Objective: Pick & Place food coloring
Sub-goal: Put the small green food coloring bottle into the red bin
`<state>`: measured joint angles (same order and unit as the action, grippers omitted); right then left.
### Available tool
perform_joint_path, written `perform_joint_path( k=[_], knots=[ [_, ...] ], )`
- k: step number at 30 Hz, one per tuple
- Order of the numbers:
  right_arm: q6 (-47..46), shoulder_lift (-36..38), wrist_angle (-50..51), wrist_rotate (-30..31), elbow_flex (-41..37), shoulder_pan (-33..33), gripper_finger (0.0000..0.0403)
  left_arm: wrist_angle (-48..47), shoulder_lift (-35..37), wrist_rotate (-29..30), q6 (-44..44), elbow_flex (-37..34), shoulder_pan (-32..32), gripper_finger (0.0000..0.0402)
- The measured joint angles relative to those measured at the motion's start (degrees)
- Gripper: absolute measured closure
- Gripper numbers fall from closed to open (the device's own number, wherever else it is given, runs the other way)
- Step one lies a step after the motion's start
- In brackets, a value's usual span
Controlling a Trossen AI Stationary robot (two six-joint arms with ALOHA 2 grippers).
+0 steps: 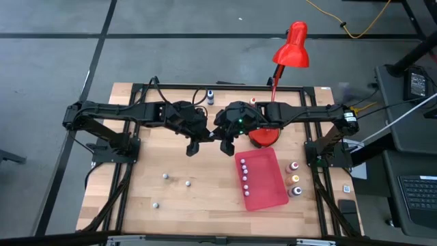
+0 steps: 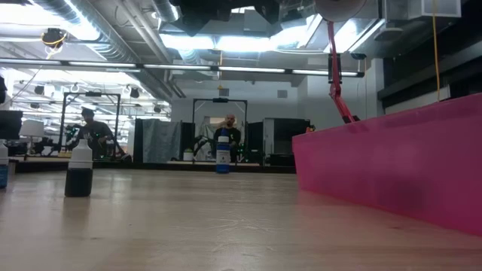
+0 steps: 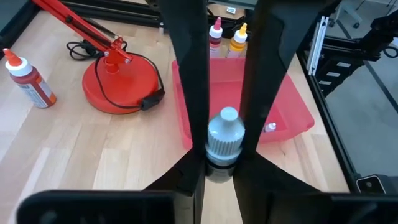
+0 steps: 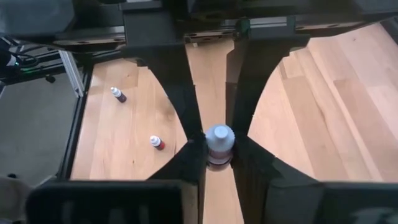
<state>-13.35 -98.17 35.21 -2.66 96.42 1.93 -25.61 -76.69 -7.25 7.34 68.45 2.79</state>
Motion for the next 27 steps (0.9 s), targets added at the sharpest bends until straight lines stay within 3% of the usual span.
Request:
perform_joint_path(
  k=[9,17,22,27],
  knots=[
    [0.28,1.82,1.67,3.68,-0.03,2.42,0.0343,-2.27,0.08,-0.59,0.4,0.08,0.18,0.0279],
    [-2.87,5.02,9.96,9.46,-0.2,7.26,0.0343,-7.06,0.68,-1.17,0.46,-0.04,3.89,0.0173],
    [-6.37,6.19,13.61,18.18,-2.25,11.88,0.0344,-7.76,0.68,-1.18,-2.03,-0.04,5.35,0.0131],
    [-10.45,6.21,15.77,27.78,-6.24,16.94,0.0343,-6.91,0.68,-1.35,-4.88,-0.05,6.62,0.0127]
  ],
)
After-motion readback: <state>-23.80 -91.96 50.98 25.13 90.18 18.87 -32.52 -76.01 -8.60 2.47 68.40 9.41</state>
